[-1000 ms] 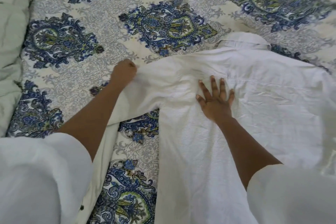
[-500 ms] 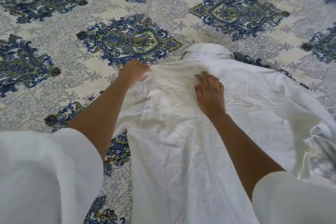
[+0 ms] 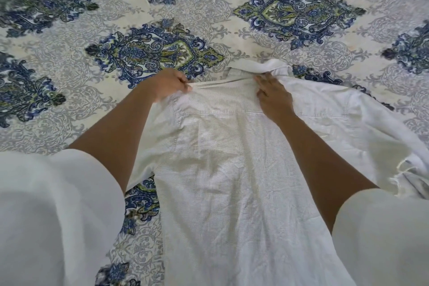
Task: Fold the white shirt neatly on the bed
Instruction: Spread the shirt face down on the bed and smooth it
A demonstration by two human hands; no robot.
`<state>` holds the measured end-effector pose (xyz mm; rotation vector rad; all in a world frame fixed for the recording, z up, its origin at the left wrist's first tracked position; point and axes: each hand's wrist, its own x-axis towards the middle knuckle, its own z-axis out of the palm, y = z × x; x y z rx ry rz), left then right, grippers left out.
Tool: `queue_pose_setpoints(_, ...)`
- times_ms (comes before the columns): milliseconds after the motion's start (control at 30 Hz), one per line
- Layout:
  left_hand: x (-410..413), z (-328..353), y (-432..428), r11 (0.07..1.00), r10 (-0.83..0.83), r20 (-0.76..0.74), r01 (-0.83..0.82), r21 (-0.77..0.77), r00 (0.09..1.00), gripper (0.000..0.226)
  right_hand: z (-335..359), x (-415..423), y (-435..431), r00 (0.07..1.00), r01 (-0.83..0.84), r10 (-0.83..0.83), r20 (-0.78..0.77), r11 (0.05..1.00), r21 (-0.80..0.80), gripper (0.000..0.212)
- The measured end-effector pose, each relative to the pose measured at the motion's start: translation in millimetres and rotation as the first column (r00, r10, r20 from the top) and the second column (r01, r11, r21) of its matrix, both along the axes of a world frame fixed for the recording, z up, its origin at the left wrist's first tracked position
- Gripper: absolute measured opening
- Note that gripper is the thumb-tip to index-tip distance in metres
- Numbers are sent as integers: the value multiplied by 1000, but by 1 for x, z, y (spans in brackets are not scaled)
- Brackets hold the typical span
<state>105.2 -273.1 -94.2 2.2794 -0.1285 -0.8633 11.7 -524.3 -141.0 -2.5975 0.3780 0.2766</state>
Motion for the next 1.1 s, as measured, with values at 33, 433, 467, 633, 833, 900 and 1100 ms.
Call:
queue_pose_setpoints(33,-1,-3,0,1000,10,6,-10,24,1000,22,-1,-1,1,1000,1,-1,2,1000,17,48)
queue_pose_setpoints(433,-10,-9,-33,995,93,185,-97,13,978,23,-9,-33,66,963,-201,234,133,953,-226,44)
queue_pose_setpoints(467,-10,-12,-35,993,90,238,-106,55,967,21,-14,-37,56,987,-121,144,73,958,-261,46)
queue_pose_setpoints(633,-33,-23,-45,933,44,605,-249,260,795,19,-5,-56,37,964,265,-260,54,935,-236,49)
queue_pose_setpoints(833,-105,-49,-57,932,-357,691,188,311,628,46,-8,-56,58,967,-238,253,21,930,-280,50)
queue_pose_setpoints(900,-95,-58,-37,847,-498,533,255,466,684,54,-16,-58,27,986,-167,166,-32,933,-318,50)
queue_pose_setpoints(1100,-104,-45,-42,806,-533,501,228,546,682,58,6,-52,24,996,80,-85,-2,948,-309,50)
